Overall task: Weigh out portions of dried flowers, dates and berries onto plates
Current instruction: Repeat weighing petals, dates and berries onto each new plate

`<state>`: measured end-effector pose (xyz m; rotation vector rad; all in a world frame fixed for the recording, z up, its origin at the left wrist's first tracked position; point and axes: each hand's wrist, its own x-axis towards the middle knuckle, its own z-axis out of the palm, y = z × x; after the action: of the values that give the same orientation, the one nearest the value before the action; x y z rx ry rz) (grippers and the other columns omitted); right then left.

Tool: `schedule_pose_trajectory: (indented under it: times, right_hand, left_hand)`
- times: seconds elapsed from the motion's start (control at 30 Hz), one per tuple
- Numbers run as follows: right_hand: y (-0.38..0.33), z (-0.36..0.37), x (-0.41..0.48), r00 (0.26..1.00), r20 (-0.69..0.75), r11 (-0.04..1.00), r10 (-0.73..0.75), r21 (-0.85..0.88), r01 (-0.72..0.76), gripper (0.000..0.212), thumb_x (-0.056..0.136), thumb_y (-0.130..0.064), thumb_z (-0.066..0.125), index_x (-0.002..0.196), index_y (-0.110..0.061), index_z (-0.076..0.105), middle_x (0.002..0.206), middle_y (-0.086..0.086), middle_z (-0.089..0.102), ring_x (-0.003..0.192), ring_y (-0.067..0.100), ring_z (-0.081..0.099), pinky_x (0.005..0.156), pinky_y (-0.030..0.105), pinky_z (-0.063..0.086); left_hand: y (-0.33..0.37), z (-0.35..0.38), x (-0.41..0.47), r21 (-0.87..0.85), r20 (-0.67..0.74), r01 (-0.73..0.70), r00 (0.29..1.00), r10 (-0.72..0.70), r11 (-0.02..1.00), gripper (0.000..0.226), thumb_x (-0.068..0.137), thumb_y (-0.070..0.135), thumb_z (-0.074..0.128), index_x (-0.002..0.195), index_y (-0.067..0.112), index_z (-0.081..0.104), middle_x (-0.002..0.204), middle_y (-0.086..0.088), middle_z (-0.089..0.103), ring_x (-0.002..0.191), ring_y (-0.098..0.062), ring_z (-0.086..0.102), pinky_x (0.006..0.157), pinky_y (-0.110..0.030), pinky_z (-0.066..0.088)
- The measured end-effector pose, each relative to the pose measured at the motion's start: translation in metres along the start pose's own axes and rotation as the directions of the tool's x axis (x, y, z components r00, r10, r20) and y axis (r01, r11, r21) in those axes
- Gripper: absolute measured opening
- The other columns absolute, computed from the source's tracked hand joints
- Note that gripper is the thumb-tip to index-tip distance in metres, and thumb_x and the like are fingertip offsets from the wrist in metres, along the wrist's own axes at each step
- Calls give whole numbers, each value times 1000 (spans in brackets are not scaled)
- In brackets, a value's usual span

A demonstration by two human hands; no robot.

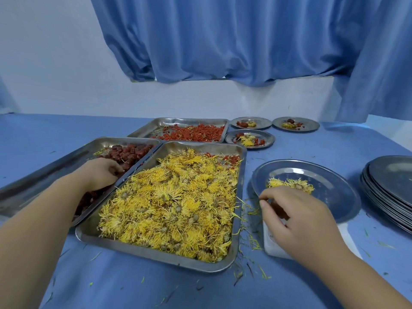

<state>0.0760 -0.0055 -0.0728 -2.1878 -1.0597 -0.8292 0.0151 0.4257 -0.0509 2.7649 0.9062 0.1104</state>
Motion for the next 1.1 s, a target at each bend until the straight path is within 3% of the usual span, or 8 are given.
schedule_pose_trajectory:
  times: [0.17, 0.27, 0.37, 0.5, 0.67, 0.77, 0.87, 1.1]
  right_hand:
    - [6, -5, -1, 990, -49, 990, 130, 68, -127, 10, 84, -16, 61, 77, -22, 63, 63, -13, 58, 61, 10, 53, 54, 33, 48]
    - [10, -11, 0, 967, -69, 954, 246, 195, -228, 15, 82, -13, 65, 78, -27, 63, 60, -11, 57, 68, 10, 53, 57, 18, 40]
    - [13, -17, 3, 915, -76, 866, 397, 362, -346, 19, 83, -22, 59, 73, -37, 60, 66, -12, 59, 65, 7, 53, 54, 10, 37]
    - [25, -22, 8, 826, -91, 731, 557, 526, -435, 20, 87, -18, 61, 71, -30, 62, 58, -5, 52, 54, 5, 46, 50, 9, 37]
    - [39, -27, 12, 734, -77, 589, 674, 657, -472, 17, 88, -20, 60, 73, -26, 63, 58, 0, 51, 54, 10, 48, 53, 23, 44]
    - [44, -31, 13, 703, -85, 541, 706, 705, -458, 17, 88, -21, 59, 73, -28, 63, 55, -6, 50, 52, 10, 47, 47, 18, 43]
    - [46, -33, 15, 687, -89, 529, 721, 711, -464, 16, 88, -20, 59, 74, -26, 63, 55, -5, 49, 51, 10, 46, 49, 24, 43]
    - [45, -37, 18, 687, -50, 509, 725, 711, -486, 14, 88, -18, 58, 76, -22, 63, 55, -5, 46, 48, 6, 40, 48, 20, 36]
  left_hand:
    - [8, -12, -8, -189, -159, -64, 987, 34, 980, 29, 87, 22, 66, 115, 23, 63, 111, -1, 66, 83, -15, 60, 73, -29, 43]
    - [36, -20, -21, -248, -225, -193, 965, 137, 949, 26, 86, 25, 66, 112, 27, 62, 103, 7, 64, 76, -10, 60, 59, -22, 41]
    - [78, -21, -41, -260, -192, -332, 938, 288, 907, 22, 86, 29, 67, 108, 32, 63, 98, 8, 66, 78, -8, 62, 59, -20, 41]
    - [139, -12, -67, -293, -112, -478, 877, 467, 828, 20, 86, 32, 68, 105, 37, 61, 92, 10, 66, 79, -7, 64, 66, -19, 50]
    - [213, 6, -84, -285, -67, -643, 753, 654, 711, 21, 83, 37, 71, 102, 36, 62, 95, 16, 63, 87, 2, 60, 70, -18, 46]
    - [249, 16, -86, -244, -31, -695, 702, 711, 676, 24, 82, 42, 71, 102, 31, 62, 95, 14, 62, 88, -2, 60, 75, -24, 52]
    - [274, 22, -86, -178, 40, -732, 662, 748, 657, 26, 81, 51, 69, 98, 32, 61, 94, 15, 61, 86, -2, 58, 75, -28, 52]
    - [293, 35, -90, -69, 105, -762, 636, 764, 644, 29, 77, 59, 69, 92, 38, 55, 91, 18, 57, 82, 3, 53, 63, -19, 39]
